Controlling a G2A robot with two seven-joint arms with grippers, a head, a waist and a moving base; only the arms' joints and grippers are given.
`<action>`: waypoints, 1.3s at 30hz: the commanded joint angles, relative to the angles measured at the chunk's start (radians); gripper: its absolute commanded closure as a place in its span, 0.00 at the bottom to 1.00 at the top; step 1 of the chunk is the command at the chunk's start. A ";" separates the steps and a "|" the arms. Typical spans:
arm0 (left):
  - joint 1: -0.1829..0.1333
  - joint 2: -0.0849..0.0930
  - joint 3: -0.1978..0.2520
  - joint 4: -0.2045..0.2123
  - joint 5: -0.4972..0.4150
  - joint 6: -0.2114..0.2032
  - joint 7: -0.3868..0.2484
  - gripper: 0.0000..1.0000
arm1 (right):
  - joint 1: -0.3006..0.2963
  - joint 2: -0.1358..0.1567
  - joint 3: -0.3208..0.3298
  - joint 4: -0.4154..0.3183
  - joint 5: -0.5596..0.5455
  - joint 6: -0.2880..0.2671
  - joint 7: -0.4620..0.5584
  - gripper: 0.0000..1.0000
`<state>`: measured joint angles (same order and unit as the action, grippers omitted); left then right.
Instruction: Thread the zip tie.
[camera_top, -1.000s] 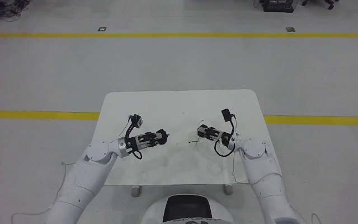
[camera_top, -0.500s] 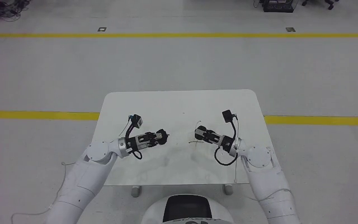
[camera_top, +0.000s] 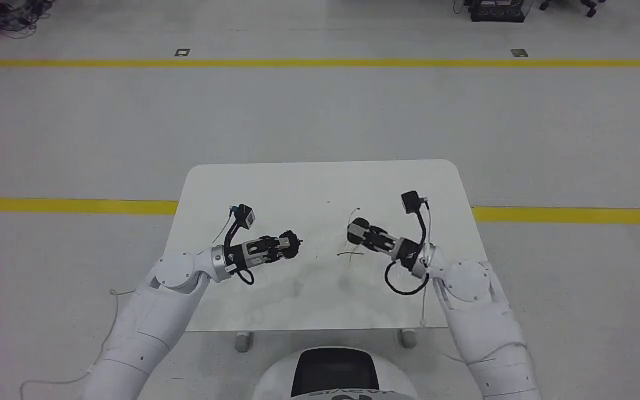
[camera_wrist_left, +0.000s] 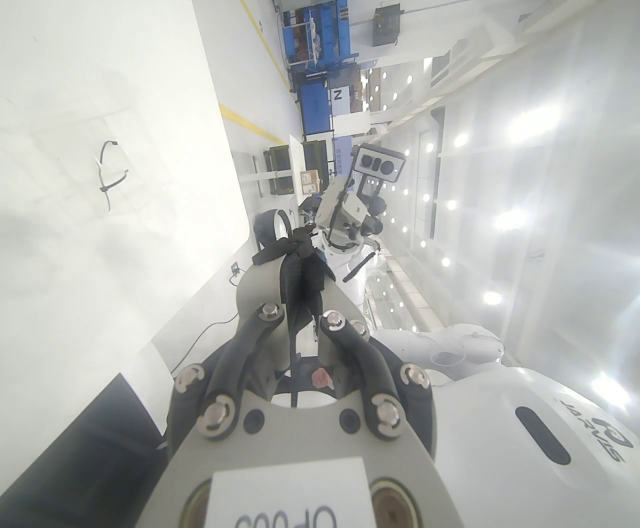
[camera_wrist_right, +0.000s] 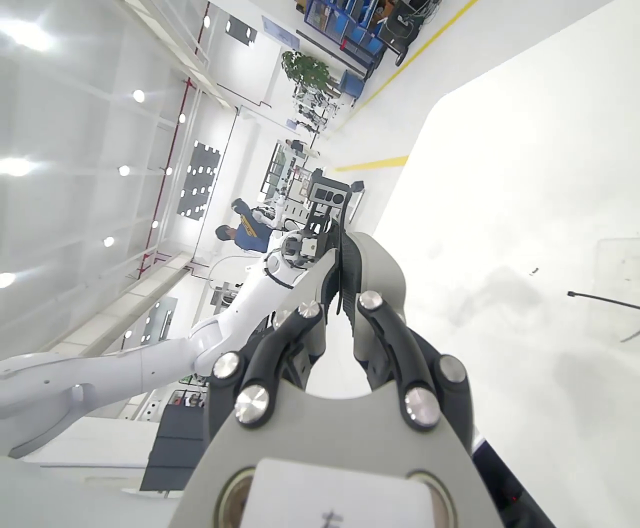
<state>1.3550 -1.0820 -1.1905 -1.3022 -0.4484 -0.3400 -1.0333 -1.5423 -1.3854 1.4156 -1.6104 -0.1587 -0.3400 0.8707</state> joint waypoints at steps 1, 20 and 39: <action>0.000 0.000 0.000 0.000 0.000 0.000 0.000 1.00 | -0.002 0.010 -0.007 -0.013 0.000 0.000 -0.002 1.00; 0.000 0.000 0.000 0.000 0.000 0.000 0.000 1.00 | 0.056 0.103 -0.136 -0.028 0.037 0.000 -0.031 1.00; 0.000 0.000 0.000 0.000 0.000 0.000 0.000 1.00 | 0.048 0.121 -0.131 -0.058 0.051 0.000 -0.155 1.00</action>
<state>1.3550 -1.0820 -1.1905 -1.3022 -0.4484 -0.3400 -1.0333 -1.4939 -1.2665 1.2823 -1.6660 -0.1117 -0.3400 0.7210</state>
